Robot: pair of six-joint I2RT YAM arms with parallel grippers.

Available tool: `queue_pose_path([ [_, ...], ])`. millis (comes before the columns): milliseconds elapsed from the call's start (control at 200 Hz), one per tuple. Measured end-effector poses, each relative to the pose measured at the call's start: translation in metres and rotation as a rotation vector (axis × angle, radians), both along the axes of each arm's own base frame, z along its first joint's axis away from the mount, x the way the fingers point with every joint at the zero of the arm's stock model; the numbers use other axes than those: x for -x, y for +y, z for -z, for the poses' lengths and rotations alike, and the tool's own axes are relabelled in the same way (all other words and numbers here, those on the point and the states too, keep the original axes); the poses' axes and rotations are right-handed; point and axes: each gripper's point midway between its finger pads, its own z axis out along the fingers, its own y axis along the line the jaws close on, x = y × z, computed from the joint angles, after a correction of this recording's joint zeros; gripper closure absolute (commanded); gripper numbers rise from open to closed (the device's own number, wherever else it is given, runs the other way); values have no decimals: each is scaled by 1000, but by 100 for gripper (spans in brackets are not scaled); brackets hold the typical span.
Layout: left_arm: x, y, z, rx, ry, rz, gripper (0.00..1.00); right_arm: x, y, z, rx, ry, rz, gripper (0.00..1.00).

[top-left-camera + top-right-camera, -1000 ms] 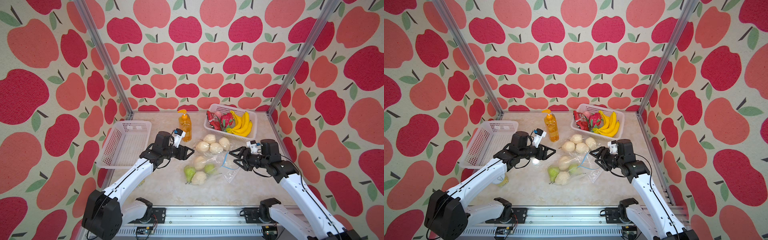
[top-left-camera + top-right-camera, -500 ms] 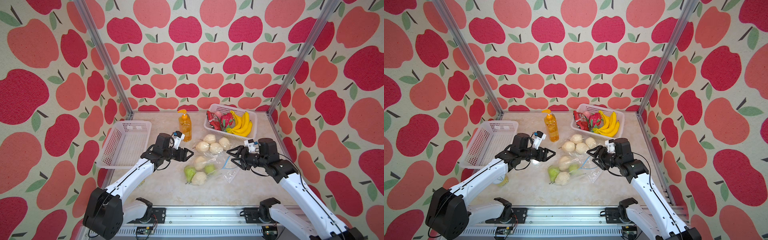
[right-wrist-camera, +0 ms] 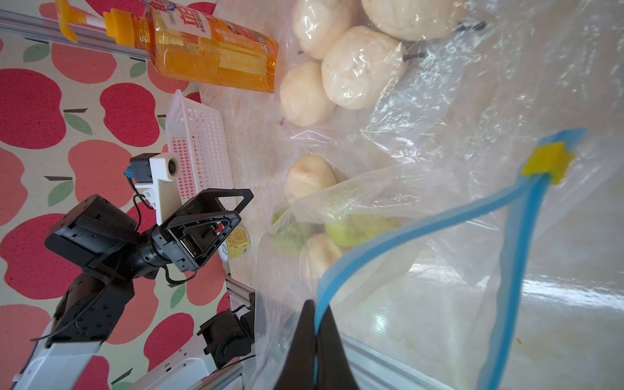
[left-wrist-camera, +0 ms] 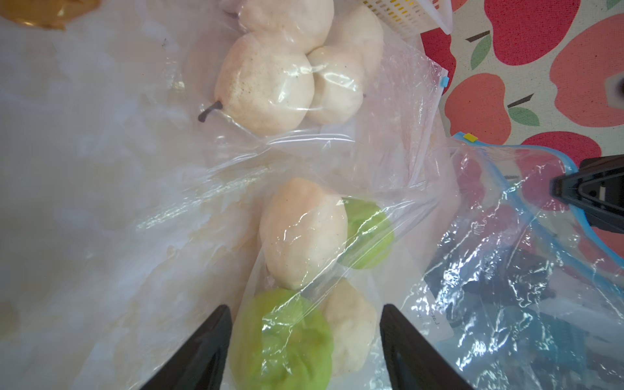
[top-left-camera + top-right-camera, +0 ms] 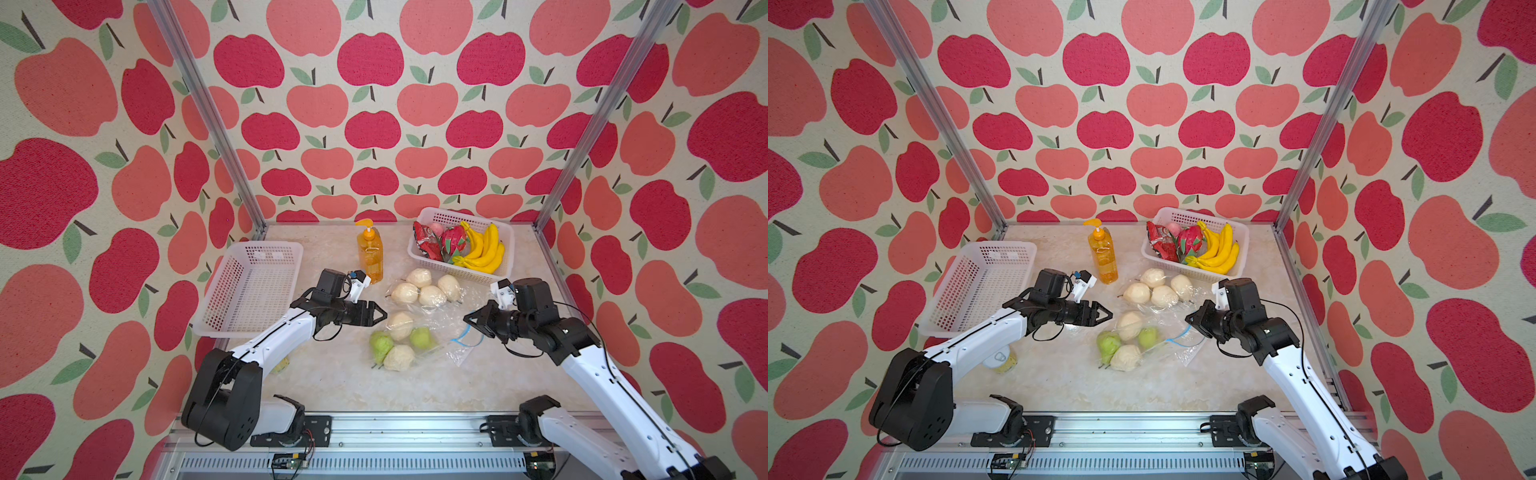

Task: Open the zip-top bag and take out the pear
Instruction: Adjust the zipper food storage bag at the center of the board.

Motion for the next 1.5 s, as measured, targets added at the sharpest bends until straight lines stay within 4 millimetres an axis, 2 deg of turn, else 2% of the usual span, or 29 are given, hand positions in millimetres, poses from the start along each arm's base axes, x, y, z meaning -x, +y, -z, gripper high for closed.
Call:
queue_pose_path([
  [230,12,-3,9,14,69,46,27,13,-8,25,85,-76,-103,100],
  [385,18,-5,33,-2,170,66,28,14,-9,31,118,-113,-143,100],
  [475,20,-7,47,-10,225,78,32,13,-9,32,124,-131,-158,100],
  [550,19,-11,54,-14,249,97,41,11,-8,31,127,-144,-167,100],
  [595,18,-16,57,-13,258,114,51,11,-8,31,128,-151,-170,100],
  [690,15,-26,59,-4,268,149,96,11,-7,30,130,-161,-178,100],
  [720,14,-28,59,-3,267,158,100,10,-7,30,129,-165,-180,100],
  [835,9,-34,49,0,230,179,100,6,-5,25,121,-185,-178,100],
  [925,9,-32,29,10,172,182,100,-2,1,13,97,-197,-174,100],
  [1121,-1,-23,-56,62,-82,144,100,-26,27,-8,32,-224,-208,100],
  [1196,-11,-12,-77,71,-144,102,100,-31,35,-9,22,-239,-222,100],
  [1261,-22,-2,-80,62,-155,72,100,-36,38,-7,21,-242,-225,100],
  [1341,-33,8,-68,24,-134,45,100,-43,42,-1,23,-236,-226,100],
  [1426,-35,18,-53,-22,-103,29,100,-50,48,9,22,-210,-236,100],
  [1501,-37,26,-51,-42,-102,13,100,-57,54,14,20,-188,-248,100],
])
